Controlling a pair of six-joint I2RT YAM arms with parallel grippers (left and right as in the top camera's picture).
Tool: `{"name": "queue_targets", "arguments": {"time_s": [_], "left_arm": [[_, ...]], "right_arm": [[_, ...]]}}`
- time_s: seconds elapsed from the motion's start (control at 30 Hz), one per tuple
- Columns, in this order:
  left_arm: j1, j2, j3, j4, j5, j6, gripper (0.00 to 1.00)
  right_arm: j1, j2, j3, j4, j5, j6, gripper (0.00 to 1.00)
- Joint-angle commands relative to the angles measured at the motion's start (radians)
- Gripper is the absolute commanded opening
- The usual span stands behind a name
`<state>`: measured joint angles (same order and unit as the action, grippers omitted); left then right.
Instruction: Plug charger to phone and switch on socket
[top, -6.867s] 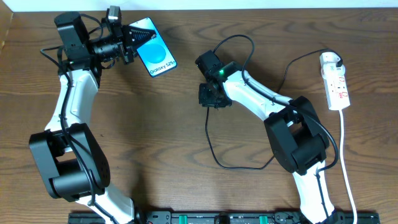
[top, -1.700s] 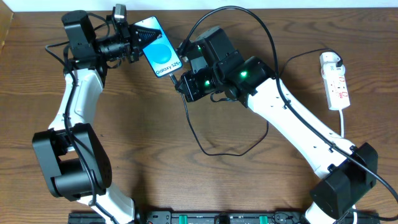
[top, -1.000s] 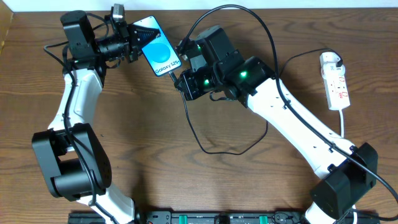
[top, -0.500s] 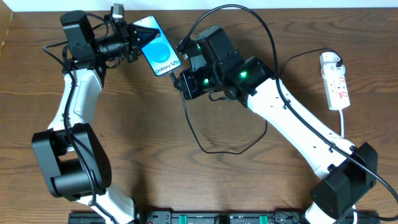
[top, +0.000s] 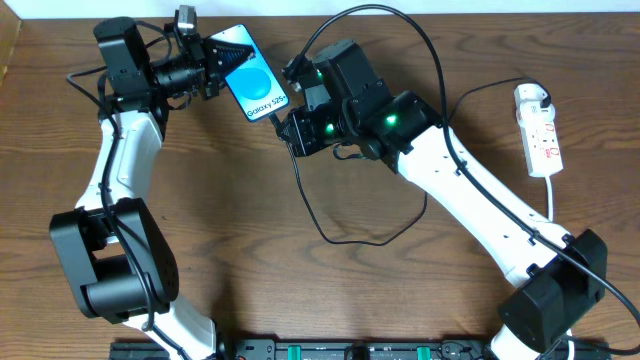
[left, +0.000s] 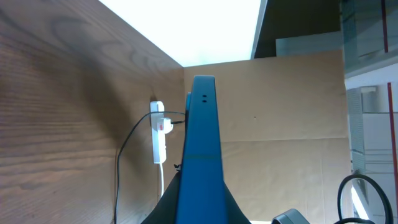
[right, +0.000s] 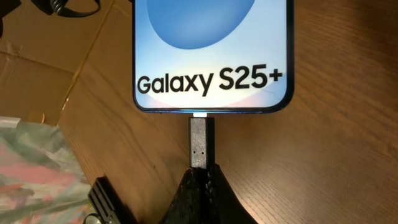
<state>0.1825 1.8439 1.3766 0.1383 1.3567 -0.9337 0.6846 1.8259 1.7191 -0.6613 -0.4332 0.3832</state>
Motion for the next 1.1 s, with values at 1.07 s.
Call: {"name": "queue_targets", "arguments": {"time_s": [1.07], "left_arm": [[-0.017, -0.015, 0.002, -0.002, 0.124, -0.021, 0.07]], "right_arm": [[-0.004, -0.012, 0.015, 0.064, 0.065, 0.01, 0.01]]}}
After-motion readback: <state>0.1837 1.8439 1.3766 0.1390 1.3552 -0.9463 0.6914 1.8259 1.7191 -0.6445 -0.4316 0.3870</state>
